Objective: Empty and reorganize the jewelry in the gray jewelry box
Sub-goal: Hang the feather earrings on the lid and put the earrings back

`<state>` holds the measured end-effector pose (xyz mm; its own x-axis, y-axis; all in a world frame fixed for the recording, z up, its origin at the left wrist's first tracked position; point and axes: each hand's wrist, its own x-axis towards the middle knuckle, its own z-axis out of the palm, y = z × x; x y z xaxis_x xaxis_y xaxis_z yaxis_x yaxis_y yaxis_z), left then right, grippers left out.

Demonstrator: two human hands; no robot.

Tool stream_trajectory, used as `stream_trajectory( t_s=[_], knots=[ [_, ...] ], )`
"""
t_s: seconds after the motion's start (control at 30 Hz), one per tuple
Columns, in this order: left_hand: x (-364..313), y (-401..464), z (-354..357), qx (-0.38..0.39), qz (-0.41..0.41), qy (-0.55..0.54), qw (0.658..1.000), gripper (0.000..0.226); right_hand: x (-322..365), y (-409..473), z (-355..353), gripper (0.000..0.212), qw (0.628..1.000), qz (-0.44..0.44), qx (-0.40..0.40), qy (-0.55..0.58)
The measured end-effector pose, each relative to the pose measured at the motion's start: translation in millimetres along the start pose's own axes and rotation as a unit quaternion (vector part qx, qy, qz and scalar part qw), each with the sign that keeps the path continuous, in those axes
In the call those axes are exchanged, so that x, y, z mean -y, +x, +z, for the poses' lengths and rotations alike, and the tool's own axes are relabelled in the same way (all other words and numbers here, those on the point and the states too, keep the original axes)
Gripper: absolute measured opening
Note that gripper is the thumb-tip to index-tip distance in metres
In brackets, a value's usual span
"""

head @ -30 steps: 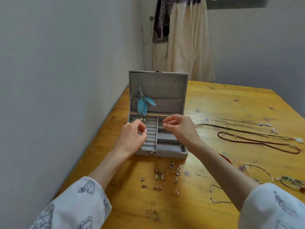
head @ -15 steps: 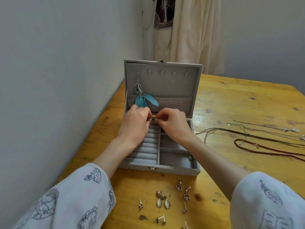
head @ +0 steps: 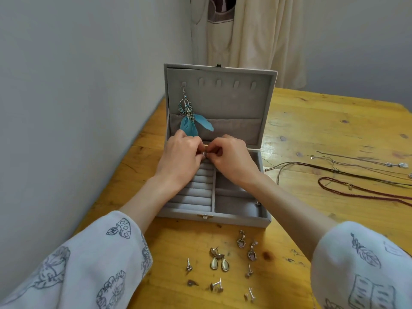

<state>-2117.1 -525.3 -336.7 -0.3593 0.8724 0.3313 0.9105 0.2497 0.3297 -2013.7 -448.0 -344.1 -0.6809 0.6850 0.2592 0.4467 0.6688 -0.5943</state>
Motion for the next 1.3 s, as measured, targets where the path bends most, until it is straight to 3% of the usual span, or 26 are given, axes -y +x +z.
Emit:
stream_trajectory(
  t_s=[0.2,0.43,0.57,0.7,0.83,1.13,1.3],
  knots=[
    [3,-2,-2,-0.036,0.031,0.077,0.996,0.022,2,2,2,0.016,1.0,0.014,-0.005,-0.004],
    [-3,-5,-2,-0.022,0.004,0.089,0.996,0.026,-1,-5,3,0.022,0.999,0.039,-0.015,-0.027],
    [-6,-9,-6,0.023,-0.002,0.093,0.995,0.038,-1,-16,-6,0.023,0.998,0.045,-0.037,0.0],
    [-12,-22,-15,0.032,0.003,0.05,0.998,0.045,3,-42,-17,0.022,0.998,0.033,-0.043,0.014],
    [-19,-57,-25,-0.016,0.009,-0.039,0.999,0.031,13,-78,-27,0.021,0.999,0.004,-0.047,0.02],
    [-11,-155,-39,0.044,-0.04,-0.158,0.986,0.011,46,-150,-20,0.016,0.997,-0.051,0.062,0.011],
    [-1,-186,-33,0.001,-0.08,-0.188,0.979,0.015,56,-167,-10,0.02,0.988,-0.059,0.133,-0.059]
  ],
)
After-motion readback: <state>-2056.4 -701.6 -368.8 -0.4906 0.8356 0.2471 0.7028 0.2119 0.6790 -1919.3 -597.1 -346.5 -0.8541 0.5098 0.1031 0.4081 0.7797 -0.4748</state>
